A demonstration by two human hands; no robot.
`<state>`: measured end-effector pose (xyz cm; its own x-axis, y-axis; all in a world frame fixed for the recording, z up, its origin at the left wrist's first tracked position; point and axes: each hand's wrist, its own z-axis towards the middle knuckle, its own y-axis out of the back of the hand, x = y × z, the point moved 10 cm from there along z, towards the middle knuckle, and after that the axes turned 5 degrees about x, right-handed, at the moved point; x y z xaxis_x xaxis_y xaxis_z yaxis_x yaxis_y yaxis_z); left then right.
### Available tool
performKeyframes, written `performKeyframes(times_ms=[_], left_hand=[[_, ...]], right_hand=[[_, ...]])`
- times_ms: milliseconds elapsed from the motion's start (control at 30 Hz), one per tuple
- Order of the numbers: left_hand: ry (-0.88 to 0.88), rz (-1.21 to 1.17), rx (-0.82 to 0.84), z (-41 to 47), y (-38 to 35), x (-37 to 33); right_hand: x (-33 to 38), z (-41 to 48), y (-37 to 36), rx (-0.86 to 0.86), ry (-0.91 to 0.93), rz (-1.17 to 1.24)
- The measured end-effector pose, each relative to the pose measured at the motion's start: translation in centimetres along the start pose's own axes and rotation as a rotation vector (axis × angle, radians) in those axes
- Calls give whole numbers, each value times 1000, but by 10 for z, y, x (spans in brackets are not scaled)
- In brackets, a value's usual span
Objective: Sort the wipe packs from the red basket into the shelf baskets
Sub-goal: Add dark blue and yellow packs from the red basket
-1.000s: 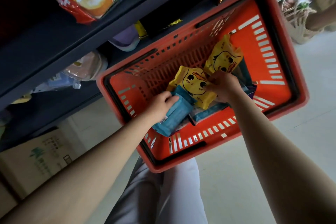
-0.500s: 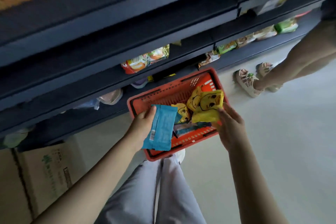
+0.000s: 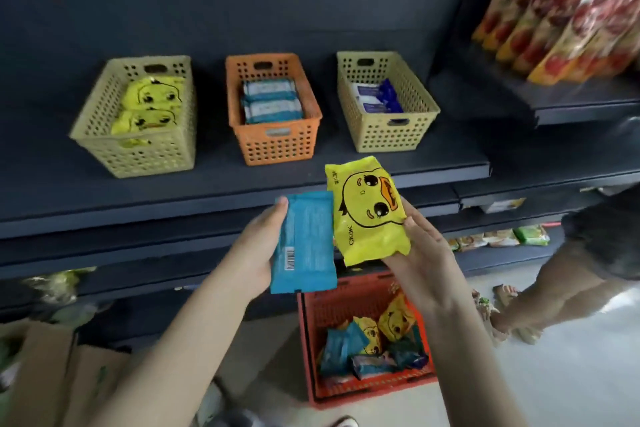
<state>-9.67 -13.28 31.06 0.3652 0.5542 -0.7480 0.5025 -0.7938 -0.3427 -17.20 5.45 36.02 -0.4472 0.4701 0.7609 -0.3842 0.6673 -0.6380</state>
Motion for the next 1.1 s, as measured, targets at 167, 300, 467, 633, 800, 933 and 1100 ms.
performKeyframes(times_ms=[167,300,467,633,800,933,1100], left_hand=[[-68,13,-32,-17,77,-74],[-124,9,-77,-27,147,-128],[-212,29,-74,-34,203,-177],[-263,46,-58,-30,233,-212],[-319,46,-47,-19,244,-247],[-404,21,-191,-5,278,-291],[-389,-17,-425,21,327,-325]], right_hand=[[-31,38,-102,122,28,27],[-69,70,-169,159,22,145],[-98,104,-240,242,10,127],[-119,142,-267,148,-42,-145],[-131,184,-280,36,-196,-276],[-121,230,-287,42,-181,-190],[-121,290,-300,102,-173,-186]])
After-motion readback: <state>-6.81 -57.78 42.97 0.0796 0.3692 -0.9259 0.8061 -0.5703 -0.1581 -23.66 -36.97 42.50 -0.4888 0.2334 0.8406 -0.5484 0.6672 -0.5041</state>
